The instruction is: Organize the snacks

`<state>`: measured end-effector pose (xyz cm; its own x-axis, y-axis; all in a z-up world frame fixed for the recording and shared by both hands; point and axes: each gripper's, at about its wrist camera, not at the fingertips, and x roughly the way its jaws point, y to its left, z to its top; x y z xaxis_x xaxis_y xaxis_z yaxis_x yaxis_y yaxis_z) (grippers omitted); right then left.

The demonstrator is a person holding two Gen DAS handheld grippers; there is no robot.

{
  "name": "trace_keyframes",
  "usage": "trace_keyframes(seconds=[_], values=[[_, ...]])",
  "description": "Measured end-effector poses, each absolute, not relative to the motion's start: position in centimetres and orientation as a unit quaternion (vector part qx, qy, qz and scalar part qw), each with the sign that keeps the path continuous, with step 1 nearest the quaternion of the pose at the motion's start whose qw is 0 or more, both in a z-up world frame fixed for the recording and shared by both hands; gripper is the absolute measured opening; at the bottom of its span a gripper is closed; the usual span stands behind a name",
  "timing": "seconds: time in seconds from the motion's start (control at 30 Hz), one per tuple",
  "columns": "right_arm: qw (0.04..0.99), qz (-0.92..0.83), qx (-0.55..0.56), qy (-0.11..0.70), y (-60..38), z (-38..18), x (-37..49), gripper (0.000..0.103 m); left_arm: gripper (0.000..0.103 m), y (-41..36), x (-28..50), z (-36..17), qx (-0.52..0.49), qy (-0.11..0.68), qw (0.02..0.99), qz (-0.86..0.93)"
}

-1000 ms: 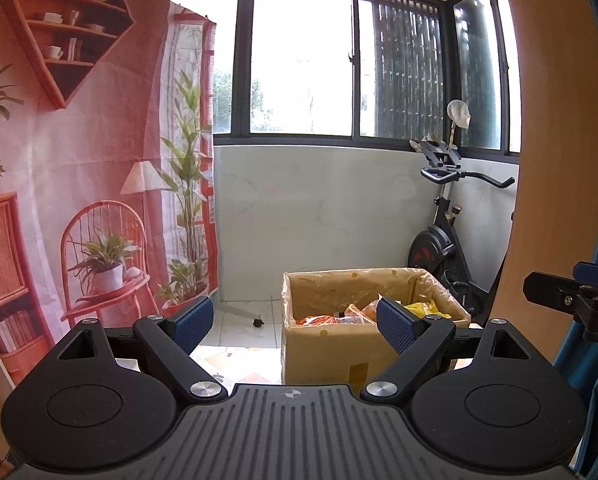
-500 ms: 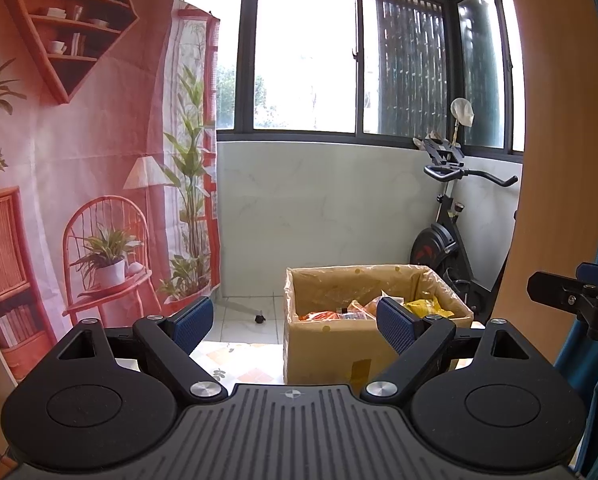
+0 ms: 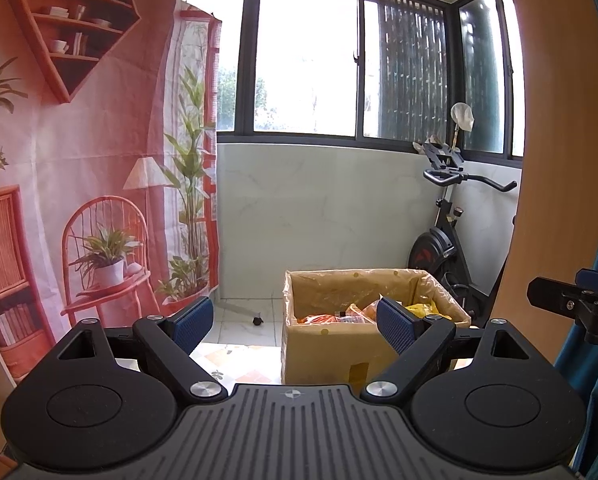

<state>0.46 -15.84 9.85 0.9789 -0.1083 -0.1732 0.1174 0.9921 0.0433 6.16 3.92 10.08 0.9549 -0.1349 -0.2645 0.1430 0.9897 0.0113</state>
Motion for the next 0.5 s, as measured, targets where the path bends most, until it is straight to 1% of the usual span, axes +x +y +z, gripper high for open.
trace_keyframes(seconds=[0.5], values=[[0.994, -0.058, 0.027, 0.086, -15.88, 9.93, 0.42, 0.103, 0.091, 3.73, 6.22, 10.05, 0.008, 0.133, 0.989, -0.066]])
